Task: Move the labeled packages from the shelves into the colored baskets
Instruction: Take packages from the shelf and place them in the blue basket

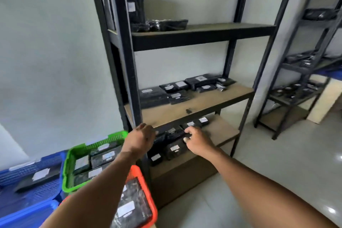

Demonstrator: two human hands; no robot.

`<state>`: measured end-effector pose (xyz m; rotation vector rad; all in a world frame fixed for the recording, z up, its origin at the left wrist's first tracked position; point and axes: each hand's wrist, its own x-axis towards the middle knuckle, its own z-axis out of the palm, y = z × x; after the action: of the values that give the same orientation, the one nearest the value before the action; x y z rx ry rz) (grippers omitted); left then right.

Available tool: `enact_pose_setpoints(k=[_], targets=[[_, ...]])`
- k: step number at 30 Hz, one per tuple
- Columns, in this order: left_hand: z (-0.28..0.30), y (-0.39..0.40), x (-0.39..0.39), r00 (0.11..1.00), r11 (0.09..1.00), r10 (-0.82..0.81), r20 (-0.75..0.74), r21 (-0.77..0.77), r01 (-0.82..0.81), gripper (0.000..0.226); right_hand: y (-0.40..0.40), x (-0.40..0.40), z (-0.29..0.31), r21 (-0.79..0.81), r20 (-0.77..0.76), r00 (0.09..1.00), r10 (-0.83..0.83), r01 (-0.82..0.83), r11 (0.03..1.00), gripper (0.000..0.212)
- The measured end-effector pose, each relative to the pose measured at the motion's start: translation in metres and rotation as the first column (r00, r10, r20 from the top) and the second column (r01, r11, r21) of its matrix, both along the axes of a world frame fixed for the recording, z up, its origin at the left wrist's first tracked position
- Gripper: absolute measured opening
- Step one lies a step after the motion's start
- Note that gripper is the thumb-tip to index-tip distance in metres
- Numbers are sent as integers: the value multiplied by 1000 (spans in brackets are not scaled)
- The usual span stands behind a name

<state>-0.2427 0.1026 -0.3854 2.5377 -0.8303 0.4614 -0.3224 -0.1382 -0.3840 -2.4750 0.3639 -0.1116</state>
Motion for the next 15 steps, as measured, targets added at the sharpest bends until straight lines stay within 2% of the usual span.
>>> enact_pose_setpoints(k=[1, 6, 11, 15], targets=[[2, -17, 1, 1000, 1000, -14, 0, 10, 14, 26, -12, 1, 3, 9, 6, 1000, -9, 9, 1000, 32], [13, -82, 25, 998, 999, -12, -62, -51, 9, 37, -64, 18, 12, -8, 19, 1000, -20, 20, 1000, 30], [16, -131, 85, 988, 995, 92, -120, -33, -97, 45, -118, 63, 20, -8, 24, 1000, -7, 8, 1000, 34], [16, -172, 141, 964, 984, 159, -212, -51, -173, 36, -163, 106, 31, -24, -26, 1000, -14, 13, 1000, 34]])
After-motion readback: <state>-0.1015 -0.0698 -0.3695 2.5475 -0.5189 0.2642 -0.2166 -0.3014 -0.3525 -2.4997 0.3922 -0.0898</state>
